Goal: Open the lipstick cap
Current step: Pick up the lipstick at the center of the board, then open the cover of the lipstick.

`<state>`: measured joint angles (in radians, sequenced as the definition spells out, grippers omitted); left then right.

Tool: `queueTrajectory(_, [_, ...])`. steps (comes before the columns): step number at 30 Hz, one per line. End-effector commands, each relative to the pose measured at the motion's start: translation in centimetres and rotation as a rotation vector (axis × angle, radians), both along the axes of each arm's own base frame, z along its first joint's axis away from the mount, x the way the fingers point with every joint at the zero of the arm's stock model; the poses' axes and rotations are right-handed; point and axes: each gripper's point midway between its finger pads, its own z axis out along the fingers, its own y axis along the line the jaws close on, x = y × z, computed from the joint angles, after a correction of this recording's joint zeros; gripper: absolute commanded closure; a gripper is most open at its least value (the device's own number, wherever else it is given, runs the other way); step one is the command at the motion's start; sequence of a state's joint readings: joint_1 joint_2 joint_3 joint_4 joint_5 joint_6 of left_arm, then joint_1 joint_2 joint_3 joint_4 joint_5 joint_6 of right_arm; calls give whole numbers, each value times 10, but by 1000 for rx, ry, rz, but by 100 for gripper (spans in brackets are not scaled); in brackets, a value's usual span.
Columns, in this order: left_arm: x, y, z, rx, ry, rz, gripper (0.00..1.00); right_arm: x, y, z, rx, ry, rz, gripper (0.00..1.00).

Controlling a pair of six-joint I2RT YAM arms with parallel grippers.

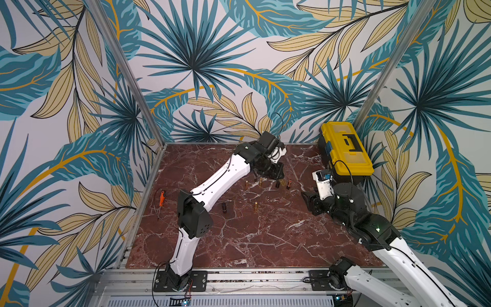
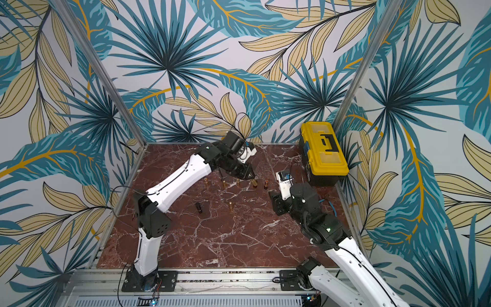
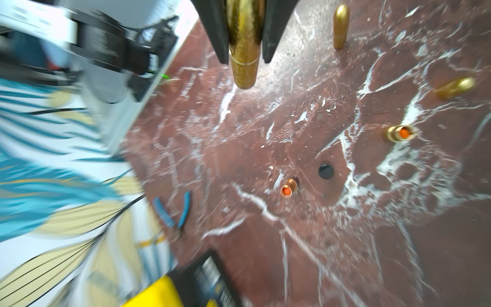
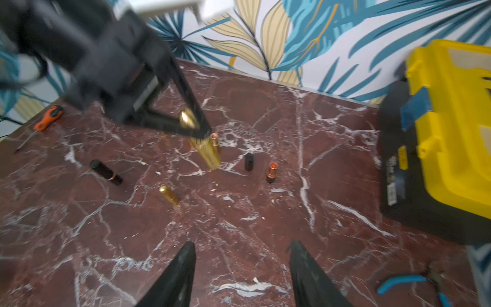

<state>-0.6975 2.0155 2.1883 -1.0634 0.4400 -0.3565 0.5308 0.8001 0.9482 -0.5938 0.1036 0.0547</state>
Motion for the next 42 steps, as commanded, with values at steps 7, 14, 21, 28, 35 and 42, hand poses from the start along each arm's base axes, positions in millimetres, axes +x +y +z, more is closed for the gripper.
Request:
queueTrajectory(7, [-61, 9, 50, -227, 214, -140, 90, 9, 62, 16, 97, 6, 276, 40])
queueTrajectory(14, [-69, 16, 53, -241, 231, -152, 90, 22, 79, 23, 84, 6, 339, 40])
queueTrajectory(21, [-67, 19, 57, -252, 224, -150, 90, 27, 85, 18, 71, 32, 356, 43])
queueTrajectory(28, [-66, 18, 59, -269, 242, -161, 91, 26, 83, 10, 50, 47, 349, 46])
queueTrajectory(35, [-64, 17, 58, -274, 250, -162, 92, 26, 83, 8, 50, 52, 353, 63])
queueTrajectory(42, [-58, 18, 54, -268, 251, -147, 100, 24, 86, 6, 50, 68, 368, 68])
